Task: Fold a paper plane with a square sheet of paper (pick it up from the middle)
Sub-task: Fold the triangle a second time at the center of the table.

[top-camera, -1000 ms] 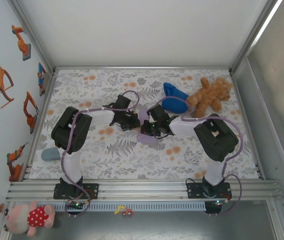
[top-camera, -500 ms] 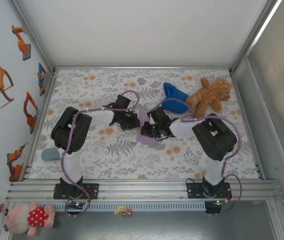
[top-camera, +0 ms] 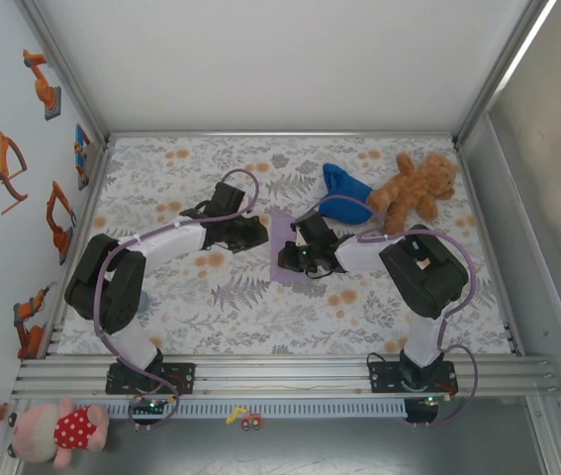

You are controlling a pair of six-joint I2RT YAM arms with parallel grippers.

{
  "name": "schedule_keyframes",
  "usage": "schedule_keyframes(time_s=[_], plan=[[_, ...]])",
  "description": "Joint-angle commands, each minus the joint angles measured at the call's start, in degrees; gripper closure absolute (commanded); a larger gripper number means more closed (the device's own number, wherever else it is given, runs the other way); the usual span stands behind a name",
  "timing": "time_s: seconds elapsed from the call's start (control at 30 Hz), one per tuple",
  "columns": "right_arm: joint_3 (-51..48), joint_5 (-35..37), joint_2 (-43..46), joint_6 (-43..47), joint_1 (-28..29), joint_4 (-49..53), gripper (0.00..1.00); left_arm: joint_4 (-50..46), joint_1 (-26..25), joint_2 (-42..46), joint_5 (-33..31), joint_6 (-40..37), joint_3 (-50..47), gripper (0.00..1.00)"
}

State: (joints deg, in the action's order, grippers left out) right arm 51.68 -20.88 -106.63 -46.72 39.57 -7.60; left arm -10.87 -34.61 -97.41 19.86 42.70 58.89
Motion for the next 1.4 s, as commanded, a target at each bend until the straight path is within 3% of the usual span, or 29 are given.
schedule_keyframes(time_s=[0.0,0.27,0.5,1.37], plan=[[-2.7,2.4,-4.8,0.0,0.4,7.9,1.0,2.3,-2.1,-0.1,3.9,4.1,-3.4,0.9],[-2.5,1.5,-5.3,-0.2,0.2,7.8,1.0,8.4,-4.4,-1.7,7.5,8.1,-7.5,0.97],[-2.6,1.3,-4.7,-0.4,0.2,7.9,1.0,8.8,-4.5,-4.0,7.0,8.5,-8.4,1.0],[-1.6,1.5,-5.0,-2.2,0.0,10.8,1.0,11.8,-5.1,-3.2,8.3,7.0,-10.3,0.98]])
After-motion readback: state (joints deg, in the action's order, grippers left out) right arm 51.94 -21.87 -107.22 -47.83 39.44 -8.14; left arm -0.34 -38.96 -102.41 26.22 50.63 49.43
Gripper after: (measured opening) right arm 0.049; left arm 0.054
